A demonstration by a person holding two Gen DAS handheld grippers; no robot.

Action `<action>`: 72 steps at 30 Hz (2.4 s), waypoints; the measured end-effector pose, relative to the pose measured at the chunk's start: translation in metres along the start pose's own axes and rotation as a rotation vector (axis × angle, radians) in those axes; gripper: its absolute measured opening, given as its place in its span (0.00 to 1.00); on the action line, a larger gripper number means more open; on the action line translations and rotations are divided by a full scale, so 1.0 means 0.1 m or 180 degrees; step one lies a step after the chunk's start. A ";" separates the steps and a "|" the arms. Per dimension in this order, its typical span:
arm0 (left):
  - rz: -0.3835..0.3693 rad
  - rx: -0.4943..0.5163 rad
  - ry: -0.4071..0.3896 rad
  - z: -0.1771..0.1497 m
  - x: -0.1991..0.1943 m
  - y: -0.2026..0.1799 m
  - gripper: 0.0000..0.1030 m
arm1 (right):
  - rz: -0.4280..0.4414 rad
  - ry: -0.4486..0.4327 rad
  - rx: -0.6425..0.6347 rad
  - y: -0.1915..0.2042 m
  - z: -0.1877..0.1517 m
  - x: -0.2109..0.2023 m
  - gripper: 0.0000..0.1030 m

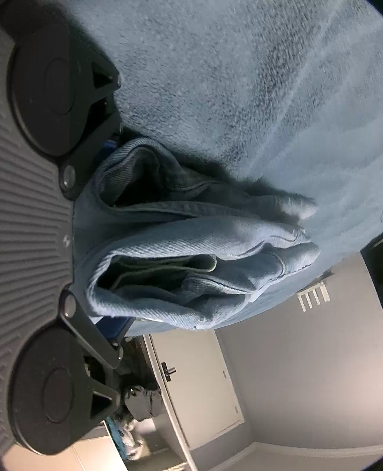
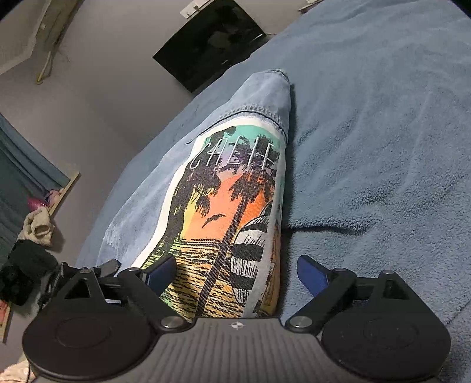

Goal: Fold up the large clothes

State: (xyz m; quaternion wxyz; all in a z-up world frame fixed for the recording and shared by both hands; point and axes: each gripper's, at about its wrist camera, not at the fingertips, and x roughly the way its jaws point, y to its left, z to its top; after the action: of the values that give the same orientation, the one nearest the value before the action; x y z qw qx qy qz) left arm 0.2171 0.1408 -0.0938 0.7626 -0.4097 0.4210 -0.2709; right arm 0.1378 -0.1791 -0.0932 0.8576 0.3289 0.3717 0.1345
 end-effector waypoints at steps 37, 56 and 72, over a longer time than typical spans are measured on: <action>-0.0249 0.0047 0.0211 0.07 -0.17 0.53 0.89 | 0.1216 0.0486 0.0126 -0.62 1.70 1.98 1.00; -0.0158 0.0522 -0.0013 -0.13 0.21 -0.25 0.84 | 0.1105 0.0000 -0.0394 -0.15 2.14 1.43 0.57; 0.0048 0.0976 0.0206 -0.66 1.28 -0.79 0.82 | 0.0311 0.0296 -0.0568 -0.73 3.16 1.44 0.66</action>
State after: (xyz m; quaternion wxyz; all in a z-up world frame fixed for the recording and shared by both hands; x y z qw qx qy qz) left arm 0.2189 -0.0232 -0.1006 0.8043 -0.2763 0.4021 -0.3393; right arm 0.4654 -0.3121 -0.0606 0.8578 0.2623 0.3812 0.2239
